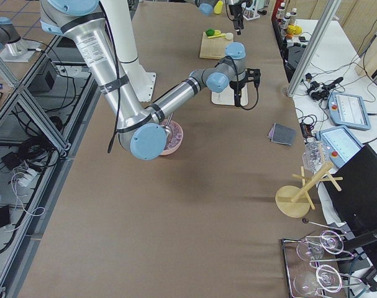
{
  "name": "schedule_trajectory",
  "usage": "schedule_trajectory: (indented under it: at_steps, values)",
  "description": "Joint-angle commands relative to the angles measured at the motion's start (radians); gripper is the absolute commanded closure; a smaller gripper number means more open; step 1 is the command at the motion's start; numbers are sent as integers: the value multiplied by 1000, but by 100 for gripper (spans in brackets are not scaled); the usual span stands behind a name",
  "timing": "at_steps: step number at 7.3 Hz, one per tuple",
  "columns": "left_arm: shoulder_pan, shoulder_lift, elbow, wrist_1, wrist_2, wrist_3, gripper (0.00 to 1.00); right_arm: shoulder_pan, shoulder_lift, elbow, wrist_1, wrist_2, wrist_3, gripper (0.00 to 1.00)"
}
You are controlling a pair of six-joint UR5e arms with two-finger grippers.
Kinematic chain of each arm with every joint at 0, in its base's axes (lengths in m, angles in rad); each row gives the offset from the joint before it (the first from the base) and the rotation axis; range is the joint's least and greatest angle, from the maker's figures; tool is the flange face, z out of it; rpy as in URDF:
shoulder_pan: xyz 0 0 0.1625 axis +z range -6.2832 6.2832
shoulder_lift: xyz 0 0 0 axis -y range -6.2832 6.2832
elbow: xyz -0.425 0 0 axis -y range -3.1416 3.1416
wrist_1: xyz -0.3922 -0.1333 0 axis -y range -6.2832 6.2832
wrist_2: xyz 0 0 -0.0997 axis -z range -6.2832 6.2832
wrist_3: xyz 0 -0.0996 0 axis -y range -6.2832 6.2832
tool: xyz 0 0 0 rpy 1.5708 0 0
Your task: Stack pink bowl on green and place spoon
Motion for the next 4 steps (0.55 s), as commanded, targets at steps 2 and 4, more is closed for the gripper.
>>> schedule_trajectory:
  at_steps: [2,4]
  values:
    - [-199,219,7,61,-162,217,2,170,-224,83,-215,54,-421,0]
    - [-316,252,119,124,-251,381,2,340,-350,46,-215,200,-691,0]
